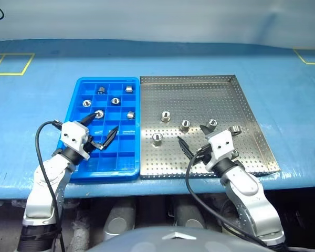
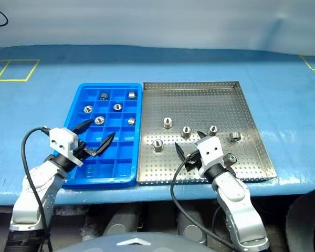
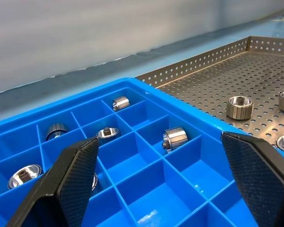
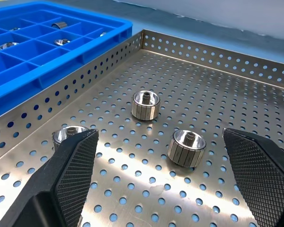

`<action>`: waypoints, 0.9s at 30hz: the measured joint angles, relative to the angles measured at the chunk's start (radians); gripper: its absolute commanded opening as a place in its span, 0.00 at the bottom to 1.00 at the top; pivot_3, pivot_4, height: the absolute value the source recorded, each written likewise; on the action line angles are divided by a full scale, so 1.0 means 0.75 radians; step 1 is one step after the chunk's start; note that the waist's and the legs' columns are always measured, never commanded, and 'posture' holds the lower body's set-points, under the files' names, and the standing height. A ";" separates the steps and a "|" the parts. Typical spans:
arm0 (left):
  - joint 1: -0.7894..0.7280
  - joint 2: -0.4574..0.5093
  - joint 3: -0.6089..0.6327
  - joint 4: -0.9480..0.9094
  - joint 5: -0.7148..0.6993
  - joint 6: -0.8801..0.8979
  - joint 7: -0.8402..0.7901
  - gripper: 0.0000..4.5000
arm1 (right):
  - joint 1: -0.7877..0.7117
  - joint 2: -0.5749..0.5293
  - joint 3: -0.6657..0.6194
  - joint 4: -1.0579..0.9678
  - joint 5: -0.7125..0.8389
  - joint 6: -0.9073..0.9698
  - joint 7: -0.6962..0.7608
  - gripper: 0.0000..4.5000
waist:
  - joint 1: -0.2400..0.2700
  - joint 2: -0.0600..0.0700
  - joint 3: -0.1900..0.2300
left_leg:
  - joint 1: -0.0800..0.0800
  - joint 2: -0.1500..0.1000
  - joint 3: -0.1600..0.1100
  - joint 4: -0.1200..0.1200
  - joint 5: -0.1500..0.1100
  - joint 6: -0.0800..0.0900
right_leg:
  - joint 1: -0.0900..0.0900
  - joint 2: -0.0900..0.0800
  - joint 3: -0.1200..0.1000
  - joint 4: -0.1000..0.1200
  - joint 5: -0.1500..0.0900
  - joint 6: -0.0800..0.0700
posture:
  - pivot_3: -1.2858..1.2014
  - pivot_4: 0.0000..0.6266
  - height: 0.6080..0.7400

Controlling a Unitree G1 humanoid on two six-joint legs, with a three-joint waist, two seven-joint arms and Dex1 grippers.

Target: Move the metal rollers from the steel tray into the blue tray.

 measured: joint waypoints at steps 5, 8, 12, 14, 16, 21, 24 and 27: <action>0.000 0.000 0.000 0.000 0.000 -0.002 -0.001 1.00 | -0.001 0.000 0.000 0.001 -0.001 0.000 0.001 0.99 | 0.000 0.000 0.000 | 0.000 0.000 0.000 0.000 0.000 0.000 | 0.000 0.000 0.000 0.000 0.000 0.000 | 0.53 0.24 1.00; 0.000 0.000 0.000 0.003 0.000 -0.003 -0.003 1.00 | -0.003 0.000 0.000 0.001 -0.003 0.000 0.001 0.99 | 0.000 0.000 0.000 | 0.000 0.000 0.000 0.000 0.000 0.000 | 0.000 0.000 0.000 0.000 0.000 0.000 | 0.53 0.24 1.00; -0.015 -0.004 0.000 0.011 -0.005 0.008 0.002 1.00 | -0.002 0.000 0.000 0.001 -0.003 0.000 -0.001 0.99 | 0.000 0.000 0.000 | 0.000 0.000 0.000 0.000 0.000 0.000 | 0.000 0.000 0.000 0.000 0.000 0.000 | 0.52 0.24 1.00; -0.057 0.002 -0.008 0.010 0.007 0.049 0.018 1.00 | -0.001 0.005 -0.003 -0.001 -0.001 0.005 -0.005 0.99 | 0.003 0.000 0.000 | 0.000 0.000 -0.001 0.000 0.000 0.000 | 0.000 0.001 -0.001 0.000 0.000 0.000 | 0.52 0.24 1.00; -0.136 0.048 -0.038 0.010 0.052 0.145 0.041 1.00 | -0.007 0.023 -0.006 -0.012 0.006 0.039 -0.016 0.99 | 0.004 0.000 0.000 | 0.000 0.000 -0.001 0.001 0.000 0.000 | 0.001 0.003 -0.001 0.001 0.000 0.000 | 0.52 0.24 1.00; -0.464 0.131 -0.181 0.057 0.058 0.345 -0.064 1.00 | -0.049 0.022 -0.022 -0.125 0.048 0.271 -0.047 0.99 | 0.000 0.000 0.000 | -0.001 -0.002 -0.001 0.002 0.000 0.000 | 0.001 0.004 -0.001 0.001 0.001 0.002 | 0.51 0.24 1.00; -0.691 0.154 -0.294 0.154 0.047 0.474 -0.190 1.00 | -0.072 0.021 -0.047 -0.209 0.119 0.438 -0.050 0.99 | -0.014 0.000 0.000 | -0.001 -0.002 -0.001 0.002 0.000 0.001 | 0.001 0.004 0.000 0.000 0.001 0.002 | 0.50 0.24 1.00; -0.913 0.175 -0.427 0.319 0.061 0.577 -0.331 1.00 | -0.093 0.019 -0.057 -0.280 0.168 0.552 -0.054 0.99 | -0.035 0.000 0.000 | -0.001 -0.002 0.000 0.002 0.000 0.001 | 0.001 0.005 0.000 0.000 0.002 0.003 | 0.49 0.24 1.00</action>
